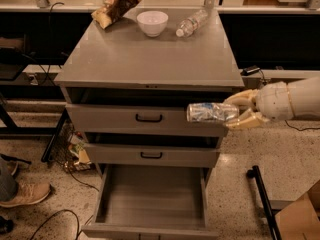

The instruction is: Pick redbull can from bottom drawer and place on counter

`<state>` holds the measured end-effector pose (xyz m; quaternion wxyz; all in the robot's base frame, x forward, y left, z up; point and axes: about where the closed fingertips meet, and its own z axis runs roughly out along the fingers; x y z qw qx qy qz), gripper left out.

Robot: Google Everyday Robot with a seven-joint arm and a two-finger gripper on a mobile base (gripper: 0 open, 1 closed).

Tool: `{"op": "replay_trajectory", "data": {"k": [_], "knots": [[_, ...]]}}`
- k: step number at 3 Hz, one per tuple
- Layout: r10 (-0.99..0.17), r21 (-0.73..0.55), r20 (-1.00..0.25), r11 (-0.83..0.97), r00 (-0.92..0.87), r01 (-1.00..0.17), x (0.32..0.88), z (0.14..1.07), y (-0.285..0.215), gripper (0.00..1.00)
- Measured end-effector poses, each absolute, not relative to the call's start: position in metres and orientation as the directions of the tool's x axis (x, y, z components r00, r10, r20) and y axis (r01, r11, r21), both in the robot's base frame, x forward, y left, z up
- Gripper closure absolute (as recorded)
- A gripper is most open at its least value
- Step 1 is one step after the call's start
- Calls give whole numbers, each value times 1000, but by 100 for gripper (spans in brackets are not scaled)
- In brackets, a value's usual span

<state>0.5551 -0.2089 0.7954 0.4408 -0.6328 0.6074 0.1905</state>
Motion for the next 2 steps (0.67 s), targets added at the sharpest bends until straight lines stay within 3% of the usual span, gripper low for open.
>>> {"op": "replay_trajectory", "data": {"k": [2], "knots": [[-557,-301,-811,139,177,-943,562,804,-203,100]]}}
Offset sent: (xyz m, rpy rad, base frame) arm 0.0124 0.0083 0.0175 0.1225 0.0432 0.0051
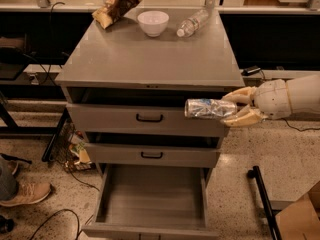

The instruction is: Pick redbull can from bottom drawer and place on counter

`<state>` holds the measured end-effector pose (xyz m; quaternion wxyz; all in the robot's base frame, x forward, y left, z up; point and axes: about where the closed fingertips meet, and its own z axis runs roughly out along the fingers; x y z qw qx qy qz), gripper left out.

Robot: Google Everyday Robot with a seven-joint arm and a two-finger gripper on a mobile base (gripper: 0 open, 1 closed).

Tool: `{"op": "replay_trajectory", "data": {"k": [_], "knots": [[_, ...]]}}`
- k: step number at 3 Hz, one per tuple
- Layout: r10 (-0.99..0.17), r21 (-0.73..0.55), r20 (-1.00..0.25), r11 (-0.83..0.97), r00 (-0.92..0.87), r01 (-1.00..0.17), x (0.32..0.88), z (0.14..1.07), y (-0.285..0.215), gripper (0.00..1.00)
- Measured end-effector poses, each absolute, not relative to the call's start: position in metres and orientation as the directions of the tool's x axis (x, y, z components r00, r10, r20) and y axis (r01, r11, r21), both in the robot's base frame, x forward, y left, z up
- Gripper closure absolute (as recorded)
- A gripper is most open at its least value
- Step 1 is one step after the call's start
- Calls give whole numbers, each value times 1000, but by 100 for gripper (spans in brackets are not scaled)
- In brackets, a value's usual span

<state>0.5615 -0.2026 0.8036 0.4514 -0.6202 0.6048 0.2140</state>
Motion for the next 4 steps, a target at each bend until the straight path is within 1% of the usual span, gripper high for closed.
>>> {"op": "replay_trajectory", "data": {"k": [1,2,3,4], "knots": [[-514,-282,-839,134,177,-950,572,833,-208,100],[-568,-297,-809,169,154,-940,594,885,-227,100],[-617,-279,-783,232,81,-932,615,902,-234,100],[-635,-240,-772,324,-23,-915,645,906,-236,100]]}}
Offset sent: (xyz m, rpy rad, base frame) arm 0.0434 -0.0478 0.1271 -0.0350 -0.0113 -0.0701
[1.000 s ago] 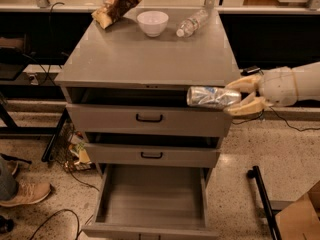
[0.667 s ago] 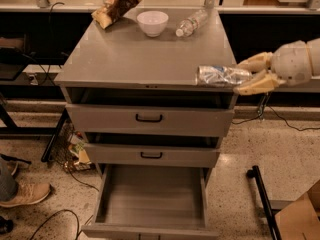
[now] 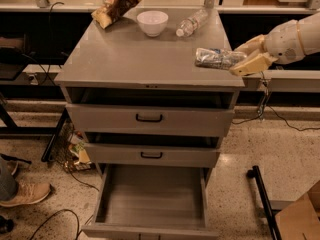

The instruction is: Pick redbull can from bottom drawer and place on counter

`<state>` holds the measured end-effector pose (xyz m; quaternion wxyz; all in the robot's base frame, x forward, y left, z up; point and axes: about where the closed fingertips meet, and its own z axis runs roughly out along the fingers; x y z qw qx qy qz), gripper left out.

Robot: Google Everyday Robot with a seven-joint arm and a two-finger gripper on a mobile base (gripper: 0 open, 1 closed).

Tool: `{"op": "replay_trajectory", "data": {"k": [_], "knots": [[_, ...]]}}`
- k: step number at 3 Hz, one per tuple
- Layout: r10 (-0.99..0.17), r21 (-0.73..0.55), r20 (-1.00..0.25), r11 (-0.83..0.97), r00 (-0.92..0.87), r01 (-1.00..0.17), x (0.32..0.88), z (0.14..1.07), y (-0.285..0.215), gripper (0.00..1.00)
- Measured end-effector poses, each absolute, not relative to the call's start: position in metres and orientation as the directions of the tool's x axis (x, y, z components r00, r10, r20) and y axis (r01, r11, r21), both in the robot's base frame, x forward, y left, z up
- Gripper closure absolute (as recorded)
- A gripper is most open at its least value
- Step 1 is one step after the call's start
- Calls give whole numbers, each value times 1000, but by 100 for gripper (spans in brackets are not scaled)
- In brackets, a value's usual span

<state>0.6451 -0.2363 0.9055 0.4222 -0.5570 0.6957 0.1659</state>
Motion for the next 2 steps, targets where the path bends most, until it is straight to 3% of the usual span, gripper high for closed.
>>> {"op": "replay_trajectory", "data": {"k": [2], "knots": [[-625,-176,-760,461,-178,-870,716,891,-208,100]]}}
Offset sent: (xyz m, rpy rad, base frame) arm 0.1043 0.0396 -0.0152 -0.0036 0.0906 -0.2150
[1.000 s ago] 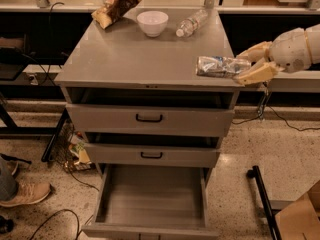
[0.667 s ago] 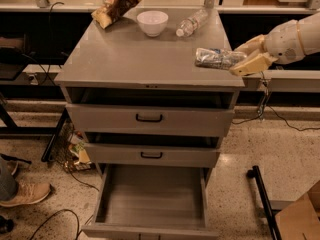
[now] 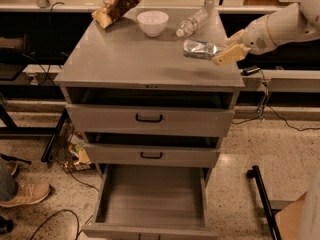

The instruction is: Pick redbull can from bottom drawer and place on counter

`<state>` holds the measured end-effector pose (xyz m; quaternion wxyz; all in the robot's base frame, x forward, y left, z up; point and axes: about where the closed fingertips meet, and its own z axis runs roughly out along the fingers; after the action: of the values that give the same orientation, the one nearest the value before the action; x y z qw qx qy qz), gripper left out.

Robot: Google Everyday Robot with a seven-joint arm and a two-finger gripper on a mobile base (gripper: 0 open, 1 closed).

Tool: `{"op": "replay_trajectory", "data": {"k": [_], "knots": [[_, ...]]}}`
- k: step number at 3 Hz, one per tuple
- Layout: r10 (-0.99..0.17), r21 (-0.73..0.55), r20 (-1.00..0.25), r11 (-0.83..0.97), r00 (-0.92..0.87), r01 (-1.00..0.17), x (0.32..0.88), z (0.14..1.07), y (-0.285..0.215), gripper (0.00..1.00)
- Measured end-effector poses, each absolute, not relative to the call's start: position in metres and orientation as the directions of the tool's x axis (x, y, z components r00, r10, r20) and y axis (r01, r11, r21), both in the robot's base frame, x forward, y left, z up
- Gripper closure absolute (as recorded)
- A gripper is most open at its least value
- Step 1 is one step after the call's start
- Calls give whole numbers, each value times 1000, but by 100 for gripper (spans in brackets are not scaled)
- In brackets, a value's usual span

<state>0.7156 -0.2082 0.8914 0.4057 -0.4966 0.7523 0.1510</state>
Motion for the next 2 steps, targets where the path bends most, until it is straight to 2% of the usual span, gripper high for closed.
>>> {"op": "replay_trajectory", "data": {"k": [1,2], "knots": [[-623,-156,-751,488,-218,-859,744,877,-192,100],[-621,-134,-746,494,-241,-859,764,864,-176,89]]}}
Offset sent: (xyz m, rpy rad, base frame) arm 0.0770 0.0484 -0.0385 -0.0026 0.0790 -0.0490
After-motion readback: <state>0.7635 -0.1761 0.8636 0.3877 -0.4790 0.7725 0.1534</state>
